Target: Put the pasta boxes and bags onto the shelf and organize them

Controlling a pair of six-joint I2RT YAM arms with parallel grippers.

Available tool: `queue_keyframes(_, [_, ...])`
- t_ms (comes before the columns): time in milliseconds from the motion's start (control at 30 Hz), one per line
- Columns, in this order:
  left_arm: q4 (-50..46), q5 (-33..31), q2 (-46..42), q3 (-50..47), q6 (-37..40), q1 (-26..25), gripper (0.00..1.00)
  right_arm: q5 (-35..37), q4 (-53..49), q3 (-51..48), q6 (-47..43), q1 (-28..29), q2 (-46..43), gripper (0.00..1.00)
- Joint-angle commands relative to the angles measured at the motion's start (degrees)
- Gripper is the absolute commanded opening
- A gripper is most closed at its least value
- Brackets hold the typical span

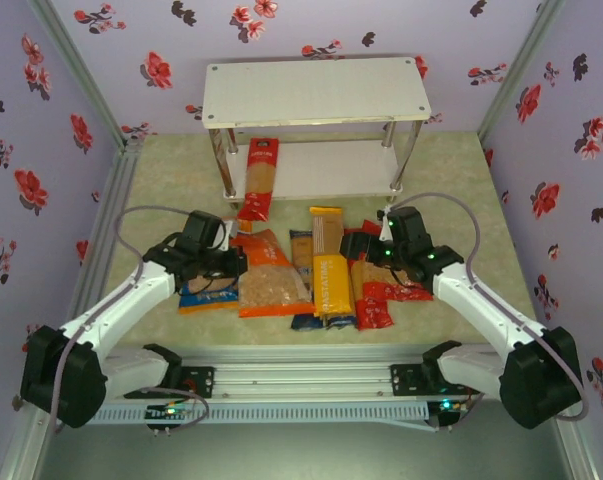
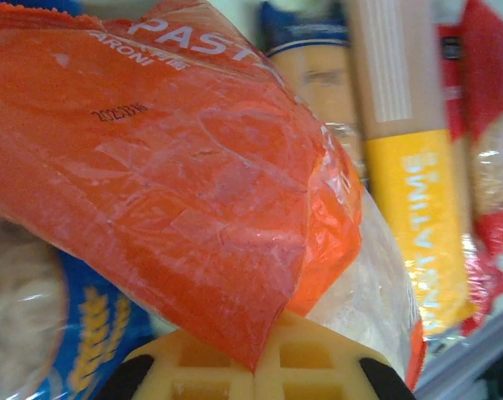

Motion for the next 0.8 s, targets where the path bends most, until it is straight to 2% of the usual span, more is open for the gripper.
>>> queue_keyframes(0, [-3.7, -1.8, 1.3, 3.7, 4.5, 1.6, 0.00, -1.1, 1.2, 0.1, 0.1, 0.4, 0.3, 0.99])
queue_keyframes(200, [-8.6, -6.4, 3.7, 6.2, 7.2, 3.0, 0.02, 0.1, -0.1, -0.5, -0.8, 0.4, -0.5, 0.99])
queue_keyframes(300, [-9.6, -8.0, 4.0, 6.2, 7.6, 3.7, 0.21, -0.2, -1.2, -0.2, -1.6, 0.4, -0.2, 0.99])
queue_keyframes(500, [-8.3, -8.7, 2.2, 4.4, 6.1, 5.2, 0.44, -1.2, -4.1, 0.5, -3.4, 1.2, 0.5, 0.96])
queue_keyframes(633, [-5.0, -6.6, -2.3, 3.4, 4.5, 5.2, 0.53, 0.4, -5.6, 0.6, -3.4, 4.4, 0.9, 0.95])
queue_keyframes(767, [-0.1, -4.6, -8.7, 1.7, 1.9, 5.1, 0.56, 6.5, -8.0, 1.9, -2.2, 10.6, 3.2, 0.96])
